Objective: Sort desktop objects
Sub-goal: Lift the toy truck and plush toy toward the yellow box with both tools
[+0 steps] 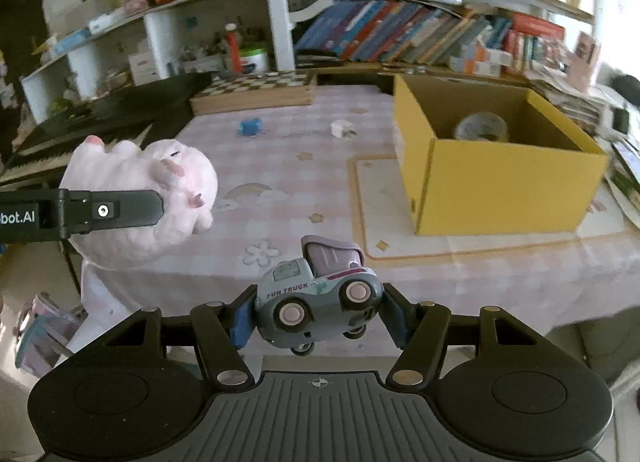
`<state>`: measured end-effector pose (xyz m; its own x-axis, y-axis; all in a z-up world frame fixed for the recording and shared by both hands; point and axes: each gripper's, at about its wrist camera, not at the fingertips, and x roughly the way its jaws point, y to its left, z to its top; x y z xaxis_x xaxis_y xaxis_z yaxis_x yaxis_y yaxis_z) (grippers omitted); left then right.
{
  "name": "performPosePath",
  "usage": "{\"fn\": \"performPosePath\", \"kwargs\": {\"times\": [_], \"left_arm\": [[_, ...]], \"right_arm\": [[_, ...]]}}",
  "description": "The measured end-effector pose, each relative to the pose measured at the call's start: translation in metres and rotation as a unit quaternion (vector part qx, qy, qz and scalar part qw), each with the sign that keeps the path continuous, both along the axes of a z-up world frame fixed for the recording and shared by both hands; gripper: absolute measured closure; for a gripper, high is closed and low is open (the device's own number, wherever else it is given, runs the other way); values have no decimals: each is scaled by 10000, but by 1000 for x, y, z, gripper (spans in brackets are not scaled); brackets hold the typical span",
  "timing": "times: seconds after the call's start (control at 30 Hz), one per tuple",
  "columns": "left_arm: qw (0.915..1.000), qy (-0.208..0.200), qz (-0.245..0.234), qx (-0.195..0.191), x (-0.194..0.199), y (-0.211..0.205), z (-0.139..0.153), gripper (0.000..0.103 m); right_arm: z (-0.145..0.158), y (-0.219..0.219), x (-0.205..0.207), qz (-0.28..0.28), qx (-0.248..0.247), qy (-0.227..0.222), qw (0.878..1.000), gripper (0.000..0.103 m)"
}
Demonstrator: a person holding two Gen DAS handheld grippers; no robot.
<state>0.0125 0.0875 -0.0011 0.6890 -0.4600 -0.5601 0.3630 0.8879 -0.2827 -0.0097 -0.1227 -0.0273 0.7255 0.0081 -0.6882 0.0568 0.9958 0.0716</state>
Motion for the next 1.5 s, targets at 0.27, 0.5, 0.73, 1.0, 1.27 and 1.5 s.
{"fn": "performPosePath", "kwargs": {"times": [0.27, 0.5, 0.73, 1.0, 1.27, 1.5], "left_arm": [[9986, 61, -527, 0, -1, -22, -2, 36], [9959, 91, -903, 22, 3, -42, -4, 36], [9928, 163, -1181, 84, 10, -65, -5, 35], [9915, 171, -1277, 170, 19, -93, -3, 35], [9890, 155, -1450, 245, 31, -129, 0, 35], [9845, 202, -1717, 305, 40, -168, -2, 36]], "right_arm": [[0, -11, -19, -369, -28, 54, 9993, 39], [-3, -25, -31, -730, -15, 81, 9973, 39], [-4, -40, -32, -879, 27, 112, 9961, 39], [-5, -66, -27, -889, 71, 159, 9959, 39], [-3, -100, -22, -958, 114, 162, 9952, 39], [-4, -136, -20, -1145, 168, 217, 9930, 39]]}}
